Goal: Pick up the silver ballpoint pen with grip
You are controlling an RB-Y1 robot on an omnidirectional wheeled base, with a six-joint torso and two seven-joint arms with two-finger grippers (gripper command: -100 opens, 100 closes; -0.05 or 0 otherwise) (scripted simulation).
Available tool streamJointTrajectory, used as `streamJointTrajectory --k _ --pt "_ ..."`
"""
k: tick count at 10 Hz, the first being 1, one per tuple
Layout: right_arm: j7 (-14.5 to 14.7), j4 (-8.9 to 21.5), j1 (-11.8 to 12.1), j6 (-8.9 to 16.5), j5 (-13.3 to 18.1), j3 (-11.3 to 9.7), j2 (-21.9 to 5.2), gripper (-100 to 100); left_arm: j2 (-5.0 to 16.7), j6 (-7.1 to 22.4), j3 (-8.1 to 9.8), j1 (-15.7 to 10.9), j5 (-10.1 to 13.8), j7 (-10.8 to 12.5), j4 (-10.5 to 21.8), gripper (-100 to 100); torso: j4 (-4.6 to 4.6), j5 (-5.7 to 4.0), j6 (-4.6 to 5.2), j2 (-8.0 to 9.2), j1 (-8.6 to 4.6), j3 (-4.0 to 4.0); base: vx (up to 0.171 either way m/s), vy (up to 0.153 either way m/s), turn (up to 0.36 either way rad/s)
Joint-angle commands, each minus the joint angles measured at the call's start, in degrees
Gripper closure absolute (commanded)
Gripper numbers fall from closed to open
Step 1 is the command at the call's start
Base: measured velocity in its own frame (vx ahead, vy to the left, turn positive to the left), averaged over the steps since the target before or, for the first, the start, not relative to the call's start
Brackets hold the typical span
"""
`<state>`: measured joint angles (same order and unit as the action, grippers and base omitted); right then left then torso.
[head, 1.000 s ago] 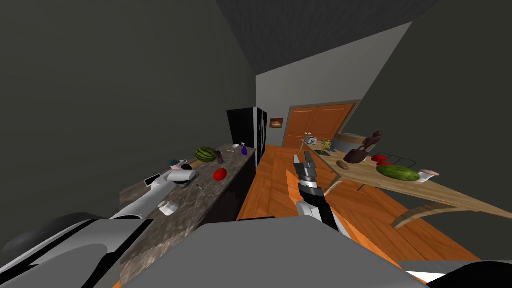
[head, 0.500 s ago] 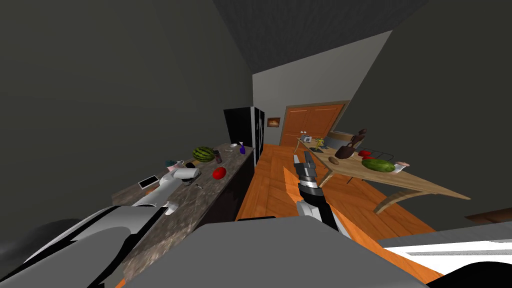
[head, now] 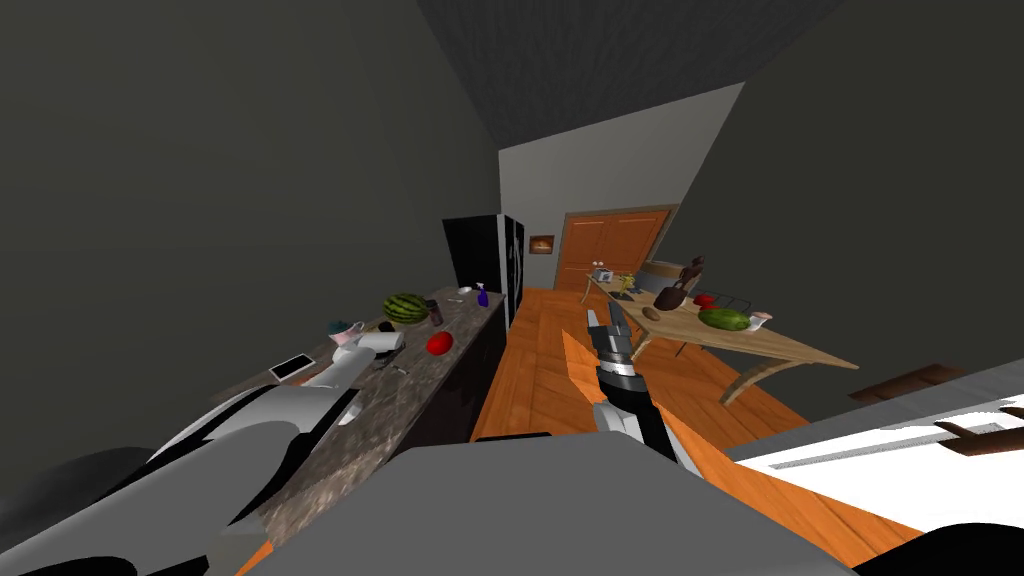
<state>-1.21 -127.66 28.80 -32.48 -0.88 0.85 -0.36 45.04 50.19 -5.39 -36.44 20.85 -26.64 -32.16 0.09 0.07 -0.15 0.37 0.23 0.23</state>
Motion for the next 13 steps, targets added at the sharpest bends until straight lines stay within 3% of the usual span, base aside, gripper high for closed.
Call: streamJointTrajectory --k 1,2,3,4,7,8,10,13 --pt "0.00 0.00 0.00 0.00 0.00 0.00 0.00 0 -0.03 0.20 0.04 -0.59 -0.08 0.14 2.34 -100 0.00 0.00 0.00 0.00 0.00 0.00 -0.027 0.004 0.050" --pt "0.00 0.00 0.01 0.00 0.00 0.00 0.00 0 -2.62 -1.56 -0.30 -3.40 -2.44 -0.52 4.53 -100 -0.04 -0.01 0.01 -0.19 -0.09 -0.11 -0.122 0.026 -0.197" --pt "0.00 0.00 -0.02 0.00 0.00 -0.01 0.00 0 -2.62 -1.56 -0.30 -3.75 -2.44 -0.52 4.29 -100 -0.03 0.03 0.15 -0.01 -0.08 -0.03 -0.150 0.033 -0.205" --pt "0.00 0.00 -0.01 0.00 0.00 -0.01 0.00 0 -2.62 -1.56 -0.30 -3.12 -2.44 -0.52 1.24 -100 -0.01 0.05 0.14 0.05 -0.07 0.02 -0.083 0.024 -0.037" --pt "0.00 0.00 0.01 0.00 0.00 0.00 0.00 0 -2.62 -1.56 -0.30 -7.37 -2.44 -0.52 3.98 -100 -0.08 0.00 0.13 -0.45 -0.14 -0.25 0.000 0.004 0.010" --pt "0.00 0.00 0.01 0.00 0.00 0.00 0.00 0 -2.62 -1.56 -0.30 -7.52 -2.44 -0.52 6.49 -100 -0.10 -0.01 0.14 -0.52 -0.18 -0.30 0.011 -0.005 -0.008" --pt "0.00 0.00 0.01 0.00 0.00 0.00 0.00 0 -2.62 -1.56 -0.30 -7.52 -2.44 -0.52 8.52 -100 -0.11 0.00 0.12 -0.51 -0.15 -0.30 0.003 -0.001 0.003" --pt "0.00 0.00 0.02 0.00 0.00 0.00 0.00 0 -3.60 -3.13 -0.15 -5.96 -3.37 0.73 8.36 -100 -0.12 0.03 0.11 -0.57 -0.02 -0.33 0.030 0.038 -0.001"
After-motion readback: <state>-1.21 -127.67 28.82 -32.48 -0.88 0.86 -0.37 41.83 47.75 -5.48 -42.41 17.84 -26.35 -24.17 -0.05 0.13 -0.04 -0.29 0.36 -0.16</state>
